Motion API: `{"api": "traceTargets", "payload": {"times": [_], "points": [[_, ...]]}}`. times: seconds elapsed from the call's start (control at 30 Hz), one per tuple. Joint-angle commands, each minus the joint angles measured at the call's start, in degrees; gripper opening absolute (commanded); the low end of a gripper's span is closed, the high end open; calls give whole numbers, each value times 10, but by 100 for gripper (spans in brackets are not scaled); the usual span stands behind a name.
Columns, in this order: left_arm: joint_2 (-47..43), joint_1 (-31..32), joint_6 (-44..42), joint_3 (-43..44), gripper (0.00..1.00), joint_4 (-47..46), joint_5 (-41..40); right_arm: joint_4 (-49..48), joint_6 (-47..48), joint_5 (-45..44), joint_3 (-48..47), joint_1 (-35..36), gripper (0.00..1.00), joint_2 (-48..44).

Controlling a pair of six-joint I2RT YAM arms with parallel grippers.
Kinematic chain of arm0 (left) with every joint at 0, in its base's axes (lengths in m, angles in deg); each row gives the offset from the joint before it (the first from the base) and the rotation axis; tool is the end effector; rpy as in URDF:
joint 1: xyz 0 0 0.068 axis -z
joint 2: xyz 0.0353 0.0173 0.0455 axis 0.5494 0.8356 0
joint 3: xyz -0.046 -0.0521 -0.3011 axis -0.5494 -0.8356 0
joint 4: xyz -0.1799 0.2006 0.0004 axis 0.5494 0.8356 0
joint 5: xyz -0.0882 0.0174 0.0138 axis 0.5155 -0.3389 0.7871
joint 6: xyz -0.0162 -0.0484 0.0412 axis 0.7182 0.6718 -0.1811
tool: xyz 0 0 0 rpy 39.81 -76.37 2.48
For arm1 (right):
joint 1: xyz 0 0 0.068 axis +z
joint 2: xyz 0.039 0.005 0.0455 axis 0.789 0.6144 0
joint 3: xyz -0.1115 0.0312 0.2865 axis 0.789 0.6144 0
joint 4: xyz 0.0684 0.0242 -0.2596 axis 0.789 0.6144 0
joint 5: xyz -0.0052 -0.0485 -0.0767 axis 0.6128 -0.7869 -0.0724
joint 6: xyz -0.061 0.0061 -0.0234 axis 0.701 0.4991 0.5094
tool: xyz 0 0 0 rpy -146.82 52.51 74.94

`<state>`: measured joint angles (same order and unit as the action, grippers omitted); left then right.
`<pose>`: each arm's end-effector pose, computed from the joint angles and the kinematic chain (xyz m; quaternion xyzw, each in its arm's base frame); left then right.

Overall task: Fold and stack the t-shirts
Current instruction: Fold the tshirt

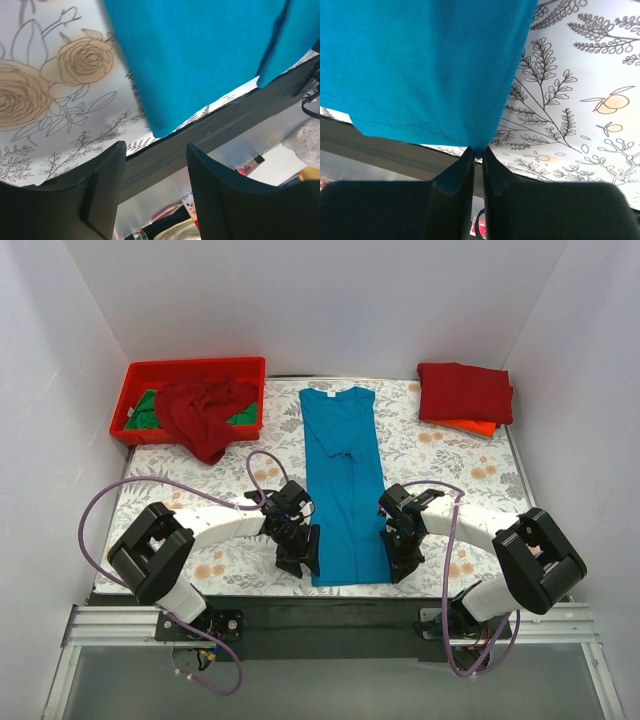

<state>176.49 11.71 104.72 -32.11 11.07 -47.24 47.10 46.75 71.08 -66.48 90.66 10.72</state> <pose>0.1717 -0.2037 0.1718 0.2417 -0.9391 0.1985 0.1424 0.1648 0.1449 0.1611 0.1188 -0.9868 -0.1078 0.0211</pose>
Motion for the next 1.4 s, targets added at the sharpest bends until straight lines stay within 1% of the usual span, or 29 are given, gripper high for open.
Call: {"api": "traceTargets", "payload": {"times": [0.0, 0.33, 0.37, 0.57, 0.6, 0.67, 0.73, 0.8, 0.83, 0.9, 0.97, 1.1, 1.13, 1.37], "points": [[6, 12, 1, 23, 49, -1, -3, -15, 0, -4, 11, -2, 15, -4], [47, 23, -7, 32, 43, -1, 1, -15, -5, -1, 13, -2, 14, -5], [51, 23, -8, 32, 41, -4, 2, -14, -5, 0, 13, -2, 14, -5], [81, 24, -19, 42, 36, -5, 11, -15, -5, 2, 11, -2, 14, -4], [83, 24, -21, 45, 34, -6, 11, -13, -5, 2, 10, -2, 13, -3], [89, 25, -22, 45, 32, -6, 13, -13, -5, 2, 8, -2, 13, -1], [92, 25, -23, 44, 28, -6, 15, -14, -5, 2, 7, -2, 13, 1], [96, 26, -24, 45, 21, -6, 16, -14, -5, 2, 7, -2, 13, 2], [96, 26, -24, 45, 17, -7, 18, -13, -5, 2, 7, -2, 13, 2], [97, 27, -25, 45, 11, -10, 21, -13, -5, 2, 8, -2, 12, 0], [98, 28, -26, 43, 0, -12, 21, -13, -5, 2, 7, -2, 11, -2], [100, 28, -29, 45, 0, -14, 20, -11, -5, 2, 6, -2, 5, -5], [98, 28, -28, 45, 0, -13, 17, -9, -6, 2, 4, -2, 1, -5], [59, 28, -16, 59, 0, 12, -31, 30, -9, -9, -20, -2, 1, -26]]}}
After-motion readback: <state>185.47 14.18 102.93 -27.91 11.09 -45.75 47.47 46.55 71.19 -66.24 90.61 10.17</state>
